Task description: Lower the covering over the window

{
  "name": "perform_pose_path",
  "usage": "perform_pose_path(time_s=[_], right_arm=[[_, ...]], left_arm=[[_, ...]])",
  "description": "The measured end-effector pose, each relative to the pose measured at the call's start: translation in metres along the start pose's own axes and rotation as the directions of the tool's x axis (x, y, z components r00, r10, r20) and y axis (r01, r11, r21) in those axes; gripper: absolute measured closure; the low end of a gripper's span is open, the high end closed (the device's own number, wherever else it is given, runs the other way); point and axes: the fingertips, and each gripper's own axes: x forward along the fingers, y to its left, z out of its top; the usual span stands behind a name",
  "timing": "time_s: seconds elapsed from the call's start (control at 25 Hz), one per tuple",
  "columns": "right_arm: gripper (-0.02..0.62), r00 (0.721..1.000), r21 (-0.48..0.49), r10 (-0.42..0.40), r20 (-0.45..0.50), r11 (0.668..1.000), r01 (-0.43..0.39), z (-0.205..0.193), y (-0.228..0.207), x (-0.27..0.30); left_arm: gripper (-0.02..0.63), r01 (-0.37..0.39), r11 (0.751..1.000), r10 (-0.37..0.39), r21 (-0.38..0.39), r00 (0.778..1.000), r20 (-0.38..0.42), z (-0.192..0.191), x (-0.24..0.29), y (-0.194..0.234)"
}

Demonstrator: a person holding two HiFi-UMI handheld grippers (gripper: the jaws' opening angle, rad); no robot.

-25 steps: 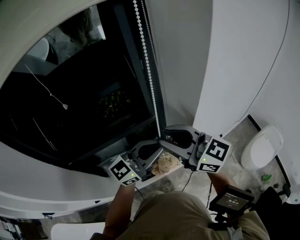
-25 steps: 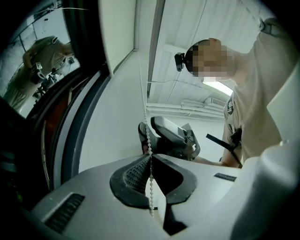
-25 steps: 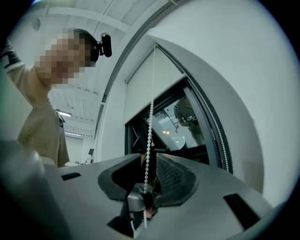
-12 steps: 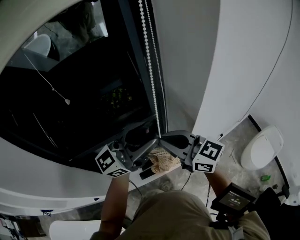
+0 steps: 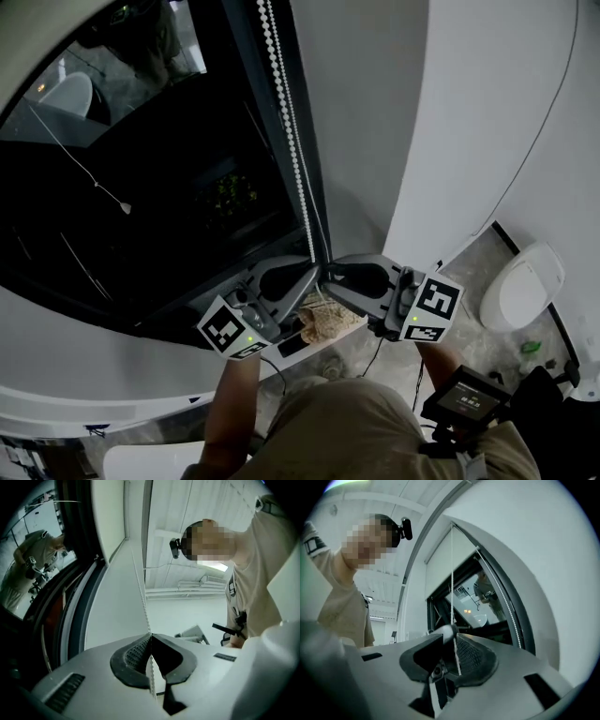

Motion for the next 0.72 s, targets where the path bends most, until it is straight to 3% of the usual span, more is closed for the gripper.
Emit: perform_pose_path(time_s=[0.2, 0.32, 0.44, 0.52, 0.56, 0.6, 0.72], right_arm=[[0.520, 0.999, -0.049, -0.033, 0.006, 0.998, 0.033, 0.017, 0.000, 0.010], [0.534, 0.999, -0.054, -0.043, 0.006, 0.998, 0.043, 0.019, 0.000, 0.014], [0.581, 0.999, -0.036, -0.053, 0.003, 0.998, 0.053, 0.017, 0.002, 0.015], [0.584, 0.998, -0.003, -0.066, 0.013, 0.998, 0.066, 0.015, -0.004, 0.014], [0.586, 0.998, 0.016, -0.069, 0.013, 0.998, 0.068, 0.011, -0.007, 0.013], [0.586, 0.998, 0.026, -0.069, -0.001, 0.997, 0.069, 0.003, -0.008, 0.013], [0.586, 0.995, 0.040, -0.048, -0.090, 0.998, 0.051, -0.036, -0.003, 0.019]], left_arm=[[0.586, 0.021, 0.998, -0.024, -0.058, 0.998, -0.053, -0.039, -0.004, -0.020], [0.586, 0.025, 0.996, -0.028, -0.084, 0.999, -0.040, -0.040, -0.006, -0.030], [0.584, 0.045, 0.997, -0.048, -0.059, 0.998, -0.047, -0.037, -0.010, -0.033], [0.556, 0.079, 0.993, -0.078, -0.090, 0.997, 0.009, -0.028, -0.021, -0.028], [0.481, 0.084, 0.988, -0.077, -0.126, 0.995, 0.060, -0.020, -0.028, -0.021], [0.462, 0.078, 0.985, -0.062, -0.154, 0.993, 0.104, -0.011, -0.034, -0.012], [0.462, 0.051, 0.989, -0.033, -0.137, 0.991, 0.127, 0.010, -0.028, 0.002]])
